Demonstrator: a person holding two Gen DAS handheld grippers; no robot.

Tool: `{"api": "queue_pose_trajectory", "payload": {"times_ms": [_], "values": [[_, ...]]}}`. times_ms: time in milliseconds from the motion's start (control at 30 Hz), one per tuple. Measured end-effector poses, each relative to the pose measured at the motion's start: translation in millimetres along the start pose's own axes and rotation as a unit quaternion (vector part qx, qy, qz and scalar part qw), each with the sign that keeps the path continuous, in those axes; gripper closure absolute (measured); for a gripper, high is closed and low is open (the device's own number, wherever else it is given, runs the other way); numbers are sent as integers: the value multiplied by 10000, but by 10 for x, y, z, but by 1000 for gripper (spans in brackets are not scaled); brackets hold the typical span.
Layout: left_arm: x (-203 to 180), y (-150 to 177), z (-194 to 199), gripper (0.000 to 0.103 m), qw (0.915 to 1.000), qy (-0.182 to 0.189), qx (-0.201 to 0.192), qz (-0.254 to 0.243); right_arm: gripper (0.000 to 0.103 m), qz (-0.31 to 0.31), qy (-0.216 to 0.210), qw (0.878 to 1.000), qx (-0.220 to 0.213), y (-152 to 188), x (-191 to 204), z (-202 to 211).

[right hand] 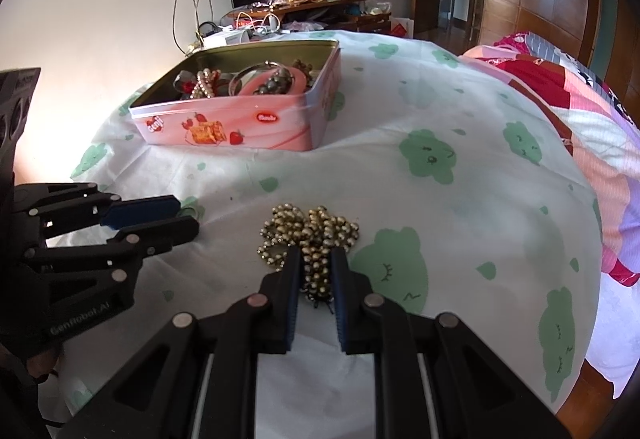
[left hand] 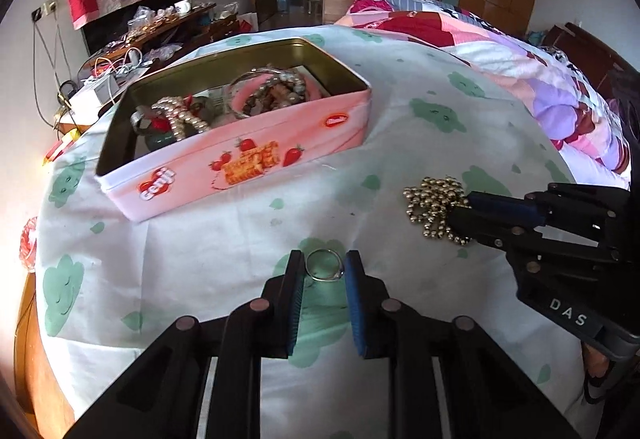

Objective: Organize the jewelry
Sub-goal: 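Close the left gripper on the silver ring while the right gripper holds the gold chain, then carry the silver ring and gold chain over the pink tin with both grippers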

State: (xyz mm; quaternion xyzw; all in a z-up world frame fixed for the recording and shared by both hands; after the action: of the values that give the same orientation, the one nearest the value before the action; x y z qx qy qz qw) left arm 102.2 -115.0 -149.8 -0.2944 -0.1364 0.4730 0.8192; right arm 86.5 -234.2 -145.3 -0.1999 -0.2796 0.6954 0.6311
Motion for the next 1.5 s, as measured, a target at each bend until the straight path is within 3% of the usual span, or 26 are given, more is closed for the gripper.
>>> {"api": "queue_pose_trajectory", "payload": {"times_ms": [833, 1500], "values": [[264, -9, 102, 83, 9989, -180, -197, 384, 90, 82, -41, 10000, -31, -9, 95, 18], [539, -183, 419, 83, 9946, -303, -622, 771, 91, 260, 13, 9993, -251, -128, 156, 164]]}}
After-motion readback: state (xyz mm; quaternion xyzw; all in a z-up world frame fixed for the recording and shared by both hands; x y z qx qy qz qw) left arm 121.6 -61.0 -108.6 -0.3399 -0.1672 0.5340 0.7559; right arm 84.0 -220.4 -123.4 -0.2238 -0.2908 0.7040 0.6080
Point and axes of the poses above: each gripper's, at about its wrist camera, not at the fingertips, and z roughly against the way its jaws point, x to its left, y to its underside, the point moved 6 cm from there along -z, roughly the way its jaws point, and after that the axes turned 1 degree about y, right-handed, at the moved point
